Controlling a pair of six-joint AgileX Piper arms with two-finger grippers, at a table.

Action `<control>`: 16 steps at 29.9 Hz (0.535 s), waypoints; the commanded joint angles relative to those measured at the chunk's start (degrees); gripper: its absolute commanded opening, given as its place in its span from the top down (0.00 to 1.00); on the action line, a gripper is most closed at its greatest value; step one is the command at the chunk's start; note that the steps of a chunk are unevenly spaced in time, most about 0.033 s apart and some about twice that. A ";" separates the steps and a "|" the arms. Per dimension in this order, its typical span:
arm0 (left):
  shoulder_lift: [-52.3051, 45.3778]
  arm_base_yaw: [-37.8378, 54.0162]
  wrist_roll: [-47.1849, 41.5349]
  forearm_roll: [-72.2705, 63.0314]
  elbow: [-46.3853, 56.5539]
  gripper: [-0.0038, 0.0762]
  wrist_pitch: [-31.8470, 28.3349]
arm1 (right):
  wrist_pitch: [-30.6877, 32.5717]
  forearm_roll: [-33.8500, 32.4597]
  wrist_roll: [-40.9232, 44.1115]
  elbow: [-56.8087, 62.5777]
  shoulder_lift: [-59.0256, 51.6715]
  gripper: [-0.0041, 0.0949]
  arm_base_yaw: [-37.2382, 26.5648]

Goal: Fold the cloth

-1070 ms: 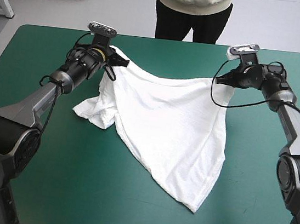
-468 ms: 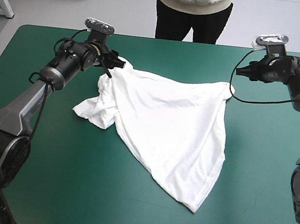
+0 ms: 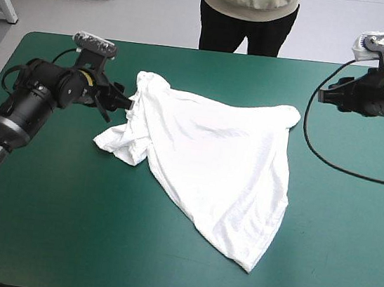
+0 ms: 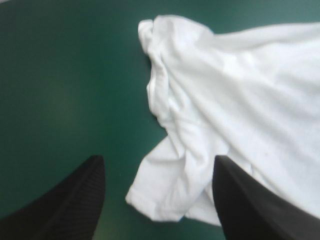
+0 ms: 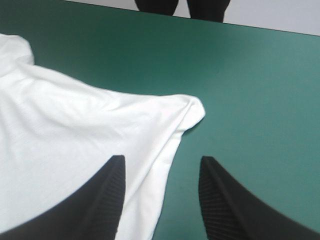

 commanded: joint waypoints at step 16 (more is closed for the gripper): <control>5.03 19.04 11.52 -26.85 12.73 0.38 -6.73 | -4.64 9.91 -5.14 20.15 -11.82 0.51 -0.37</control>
